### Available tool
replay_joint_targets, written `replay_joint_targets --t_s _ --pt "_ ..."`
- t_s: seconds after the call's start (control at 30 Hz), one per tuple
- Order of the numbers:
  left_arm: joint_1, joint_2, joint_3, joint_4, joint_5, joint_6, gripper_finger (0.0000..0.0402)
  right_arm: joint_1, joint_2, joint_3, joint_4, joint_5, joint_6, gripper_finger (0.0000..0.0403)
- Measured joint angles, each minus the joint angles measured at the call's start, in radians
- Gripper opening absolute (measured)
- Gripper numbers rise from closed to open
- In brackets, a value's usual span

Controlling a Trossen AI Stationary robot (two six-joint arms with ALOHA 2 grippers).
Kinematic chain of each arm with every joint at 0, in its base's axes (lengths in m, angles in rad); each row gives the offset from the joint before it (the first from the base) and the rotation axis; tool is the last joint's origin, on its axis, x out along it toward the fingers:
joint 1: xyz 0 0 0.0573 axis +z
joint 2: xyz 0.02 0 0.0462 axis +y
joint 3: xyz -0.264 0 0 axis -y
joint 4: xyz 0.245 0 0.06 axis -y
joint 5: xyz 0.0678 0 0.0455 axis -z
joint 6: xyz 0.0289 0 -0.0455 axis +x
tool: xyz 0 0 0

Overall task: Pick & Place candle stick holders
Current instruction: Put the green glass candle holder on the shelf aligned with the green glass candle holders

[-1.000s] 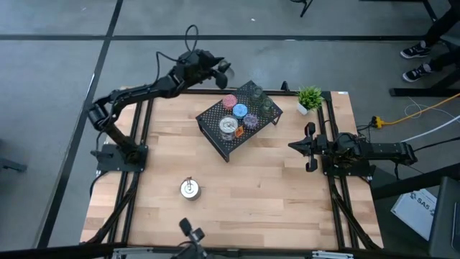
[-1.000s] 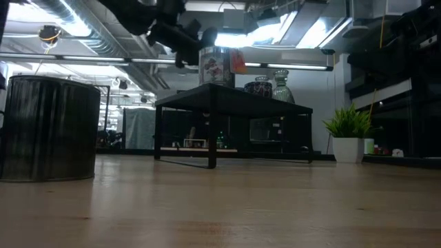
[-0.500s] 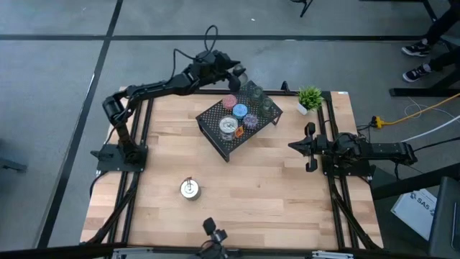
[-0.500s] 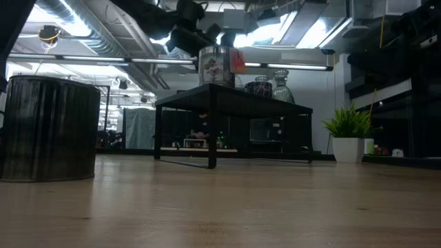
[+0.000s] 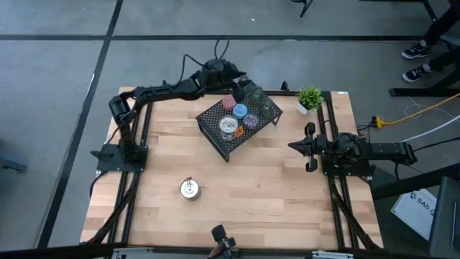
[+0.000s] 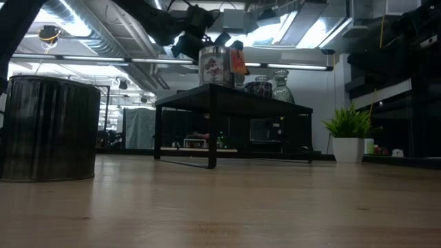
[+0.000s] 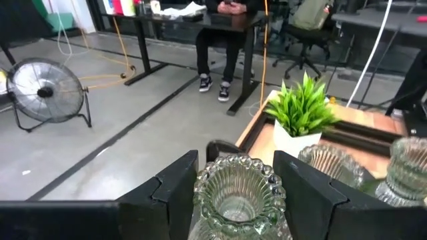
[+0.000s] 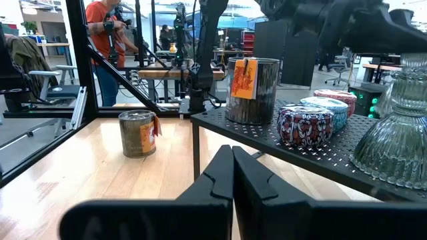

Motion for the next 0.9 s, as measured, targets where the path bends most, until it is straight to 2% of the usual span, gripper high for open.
replay_joint_targets --t_s 0.9 --pt "-0.002 0.023 -0.001 0.002 0.007 0.094 0.0177 0.0 0.0 0.0 0.0 0.0 0.0 0.0"
